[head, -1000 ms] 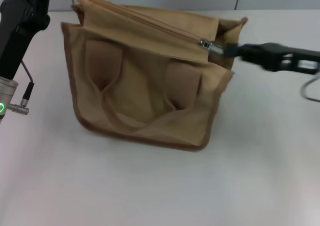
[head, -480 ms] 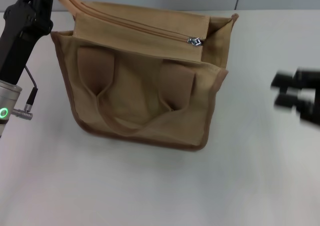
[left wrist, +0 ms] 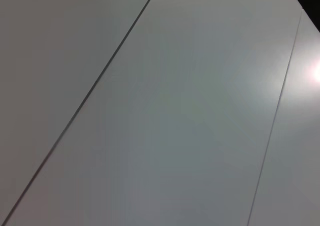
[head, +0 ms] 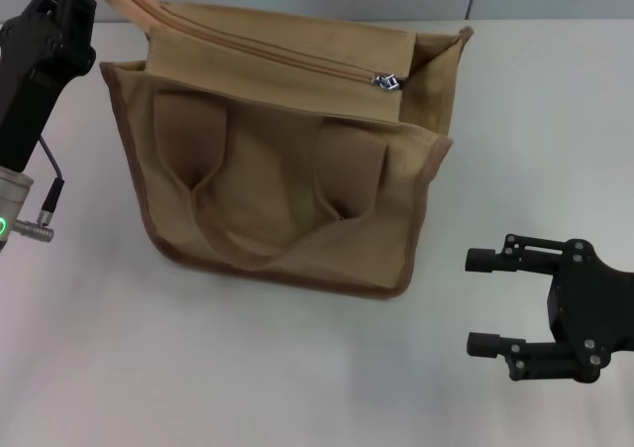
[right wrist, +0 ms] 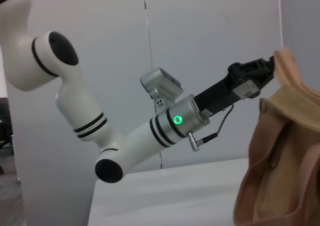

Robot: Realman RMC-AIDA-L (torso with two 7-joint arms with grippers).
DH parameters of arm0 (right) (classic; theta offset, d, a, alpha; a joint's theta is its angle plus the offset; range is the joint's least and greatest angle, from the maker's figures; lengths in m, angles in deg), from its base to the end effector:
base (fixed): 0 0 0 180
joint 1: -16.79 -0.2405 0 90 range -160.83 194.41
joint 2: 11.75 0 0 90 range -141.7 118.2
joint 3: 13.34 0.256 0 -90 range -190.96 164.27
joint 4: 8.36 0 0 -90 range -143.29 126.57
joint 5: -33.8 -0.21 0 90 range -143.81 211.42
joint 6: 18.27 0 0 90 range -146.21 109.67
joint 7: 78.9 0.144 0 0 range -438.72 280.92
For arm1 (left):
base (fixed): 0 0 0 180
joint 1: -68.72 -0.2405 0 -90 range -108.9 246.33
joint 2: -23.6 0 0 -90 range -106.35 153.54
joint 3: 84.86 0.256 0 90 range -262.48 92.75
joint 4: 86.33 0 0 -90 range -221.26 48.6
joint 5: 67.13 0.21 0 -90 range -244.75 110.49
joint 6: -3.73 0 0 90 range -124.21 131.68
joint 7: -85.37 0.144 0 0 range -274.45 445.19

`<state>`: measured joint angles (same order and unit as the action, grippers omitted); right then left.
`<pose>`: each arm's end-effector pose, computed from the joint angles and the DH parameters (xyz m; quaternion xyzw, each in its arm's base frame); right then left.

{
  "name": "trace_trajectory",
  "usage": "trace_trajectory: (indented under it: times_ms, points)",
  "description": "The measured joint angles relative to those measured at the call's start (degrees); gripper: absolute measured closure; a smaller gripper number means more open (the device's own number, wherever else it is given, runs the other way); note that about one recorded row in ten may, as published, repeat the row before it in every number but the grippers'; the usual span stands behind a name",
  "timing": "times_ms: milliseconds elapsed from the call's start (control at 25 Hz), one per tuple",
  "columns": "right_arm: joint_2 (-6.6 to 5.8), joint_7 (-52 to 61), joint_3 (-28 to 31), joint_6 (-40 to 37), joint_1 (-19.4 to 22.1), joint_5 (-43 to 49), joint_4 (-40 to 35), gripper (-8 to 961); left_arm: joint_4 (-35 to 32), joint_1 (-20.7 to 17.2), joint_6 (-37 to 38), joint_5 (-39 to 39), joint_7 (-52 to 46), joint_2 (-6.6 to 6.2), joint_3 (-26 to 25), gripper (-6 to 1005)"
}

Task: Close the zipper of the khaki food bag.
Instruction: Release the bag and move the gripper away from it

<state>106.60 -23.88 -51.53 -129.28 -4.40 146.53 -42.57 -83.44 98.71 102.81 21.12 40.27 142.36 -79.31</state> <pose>0.2781 0.2429 0.0073 -0.9389 0.0574 0.3336 0.0617 -0.2582 0.3118 0.0107 -0.6613 -0.2243 -0.6083 0.3772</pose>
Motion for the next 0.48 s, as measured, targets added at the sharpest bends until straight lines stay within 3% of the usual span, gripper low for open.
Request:
trace_trajectory:
  times_ms: [120,480]
  points:
    - [0.2,-0.22,0.0,-0.09,-0.43,0.63,0.17,211,-0.51,-0.04,-0.03,0.08,-0.15,-0.02,0.39,971]
    - [0.54,-0.38,0.13,0.55,-1.52,0.86,1.54,200,-0.67,-1.22,0.17,0.2,0.13,0.05,0.51,971]
